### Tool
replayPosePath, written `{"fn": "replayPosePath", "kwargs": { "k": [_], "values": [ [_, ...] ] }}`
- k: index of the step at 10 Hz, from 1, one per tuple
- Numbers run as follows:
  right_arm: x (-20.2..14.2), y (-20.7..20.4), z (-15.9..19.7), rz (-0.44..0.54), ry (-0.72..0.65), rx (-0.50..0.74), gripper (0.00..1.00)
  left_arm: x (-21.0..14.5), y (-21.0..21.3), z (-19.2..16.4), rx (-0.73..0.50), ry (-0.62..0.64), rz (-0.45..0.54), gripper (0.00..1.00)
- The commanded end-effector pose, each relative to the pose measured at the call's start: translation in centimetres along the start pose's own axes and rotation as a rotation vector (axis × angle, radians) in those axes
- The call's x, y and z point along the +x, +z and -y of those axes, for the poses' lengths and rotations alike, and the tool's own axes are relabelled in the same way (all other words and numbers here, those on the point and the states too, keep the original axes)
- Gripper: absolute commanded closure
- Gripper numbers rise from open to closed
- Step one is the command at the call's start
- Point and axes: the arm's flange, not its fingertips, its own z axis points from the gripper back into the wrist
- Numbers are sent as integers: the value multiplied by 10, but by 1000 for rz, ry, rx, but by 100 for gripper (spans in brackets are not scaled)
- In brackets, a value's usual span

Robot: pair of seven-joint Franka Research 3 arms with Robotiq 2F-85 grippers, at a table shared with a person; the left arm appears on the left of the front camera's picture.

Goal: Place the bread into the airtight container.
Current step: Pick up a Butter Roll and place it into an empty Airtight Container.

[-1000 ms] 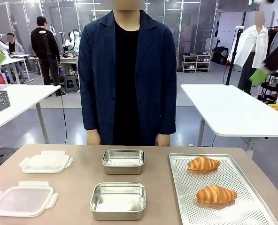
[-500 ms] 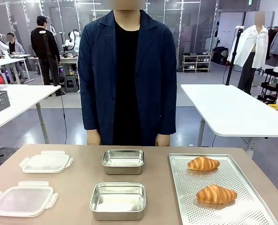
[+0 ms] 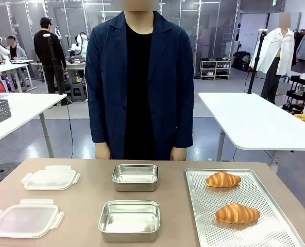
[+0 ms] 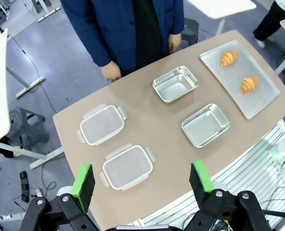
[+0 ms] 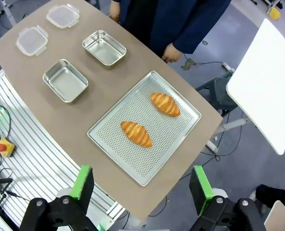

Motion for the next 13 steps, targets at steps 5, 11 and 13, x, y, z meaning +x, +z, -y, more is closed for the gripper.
{"fn": "replayPosePath", "kwargs": {
  "k": [5, 11, 13],
  "values": [
    [-5, -23, 5, -94, 620, -54, 0, 0, 0, 1, -7, -3, 3, 0],
    [-18, -204, 17, -269, 748, 220, 0, 0, 0, 1, -7, -3, 3, 0],
    [-37, -275, 9, -355, 783, 179, 0, 0, 0, 1, -7, -3, 3, 0]
  ]
}}
